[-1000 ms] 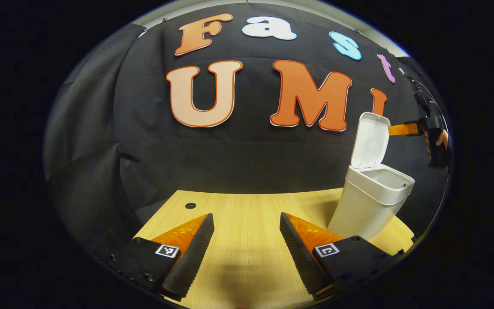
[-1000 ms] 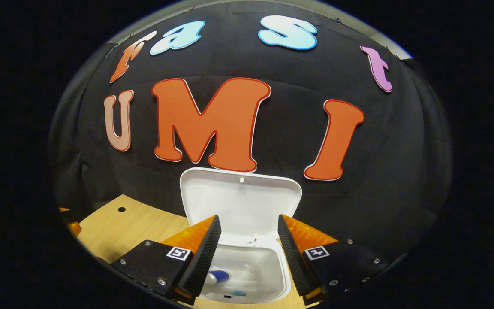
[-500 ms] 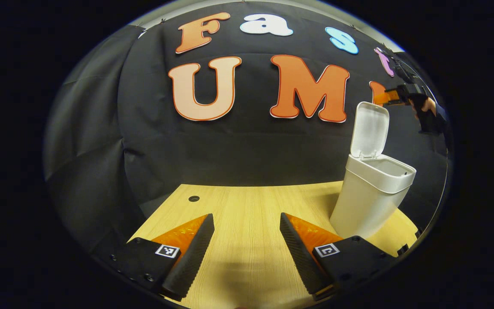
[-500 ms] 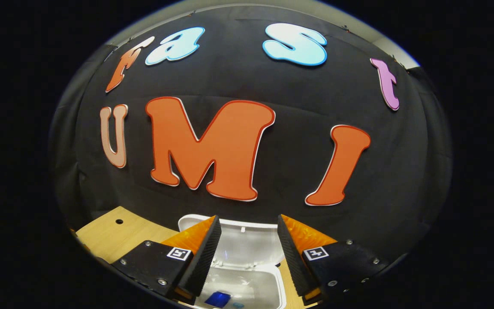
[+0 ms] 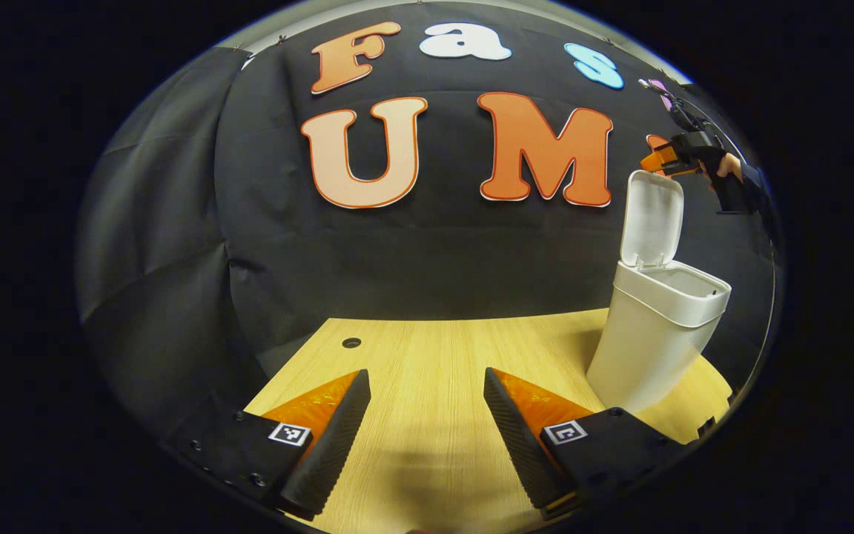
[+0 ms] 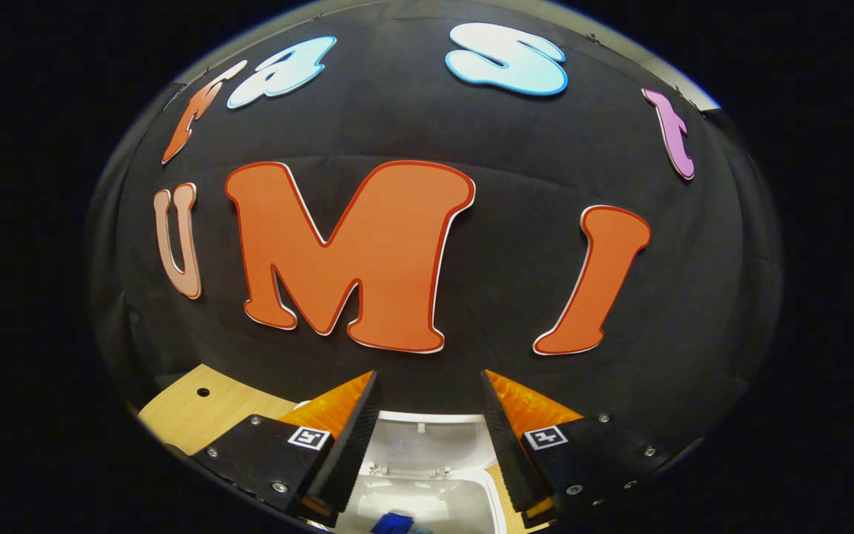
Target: Press the lid of the desktop garbage bin to open it, pick up the crumpled paper on the desktop and throw it into the bin, then pick up the pop can on the desktop and drop it into the bin, and finally close the garbage bin lid.
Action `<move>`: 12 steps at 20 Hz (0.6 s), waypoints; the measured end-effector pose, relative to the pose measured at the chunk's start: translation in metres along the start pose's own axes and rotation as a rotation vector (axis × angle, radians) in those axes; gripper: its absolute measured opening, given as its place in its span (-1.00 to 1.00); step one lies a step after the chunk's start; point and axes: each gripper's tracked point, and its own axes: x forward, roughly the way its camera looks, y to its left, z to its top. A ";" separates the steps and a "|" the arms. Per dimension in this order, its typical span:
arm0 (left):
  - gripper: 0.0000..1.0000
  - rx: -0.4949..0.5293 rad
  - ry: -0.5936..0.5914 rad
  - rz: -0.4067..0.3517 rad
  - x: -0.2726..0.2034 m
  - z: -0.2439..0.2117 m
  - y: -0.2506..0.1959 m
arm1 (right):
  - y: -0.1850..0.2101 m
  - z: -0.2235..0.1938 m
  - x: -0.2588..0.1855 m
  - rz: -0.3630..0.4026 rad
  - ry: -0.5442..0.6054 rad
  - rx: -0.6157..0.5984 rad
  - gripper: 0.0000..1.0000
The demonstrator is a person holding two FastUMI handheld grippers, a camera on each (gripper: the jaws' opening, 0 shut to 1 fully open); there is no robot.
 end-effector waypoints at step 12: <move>0.96 0.078 0.026 -0.123 0.015 0.004 -0.030 | -0.005 -0.050 -0.069 -0.016 0.045 0.070 0.60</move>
